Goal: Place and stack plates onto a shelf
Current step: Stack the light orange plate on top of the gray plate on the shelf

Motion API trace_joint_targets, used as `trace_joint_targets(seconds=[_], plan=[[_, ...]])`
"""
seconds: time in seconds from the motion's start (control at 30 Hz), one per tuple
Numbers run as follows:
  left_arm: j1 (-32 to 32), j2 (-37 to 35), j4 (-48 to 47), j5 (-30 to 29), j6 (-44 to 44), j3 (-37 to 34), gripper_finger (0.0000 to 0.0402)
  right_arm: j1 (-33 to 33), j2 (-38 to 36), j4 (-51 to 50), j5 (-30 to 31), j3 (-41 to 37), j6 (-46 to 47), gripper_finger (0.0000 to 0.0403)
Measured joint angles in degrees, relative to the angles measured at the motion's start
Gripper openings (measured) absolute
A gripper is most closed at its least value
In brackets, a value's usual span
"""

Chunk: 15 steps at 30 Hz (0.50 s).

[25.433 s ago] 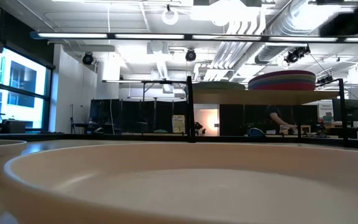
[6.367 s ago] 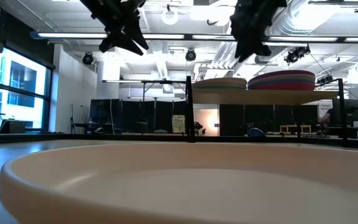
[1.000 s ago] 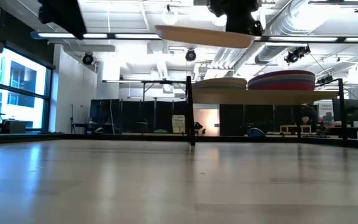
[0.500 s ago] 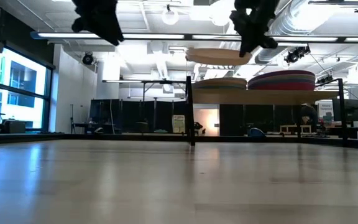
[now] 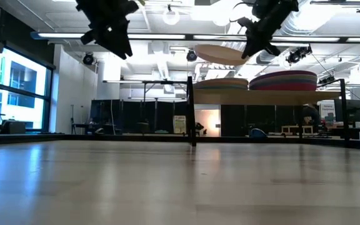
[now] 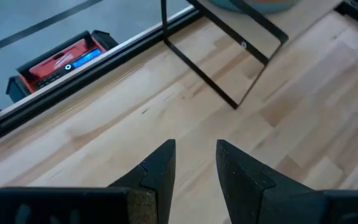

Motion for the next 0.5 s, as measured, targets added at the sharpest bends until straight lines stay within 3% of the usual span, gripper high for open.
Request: trace_joint_targets(seconds=[0.2,0.5], plan=[[1.7,1.2,1.0,0.0,-0.1,0.0,0.0104,-2.2,0.0,5.7,-3.4,0.0,1.3,0.0],[2.3,1.2,1.0,0.3,-0.9,0.0,0.0104,-1.5,0.0,5.4,-4.1,0.0,1.5,0.0]])
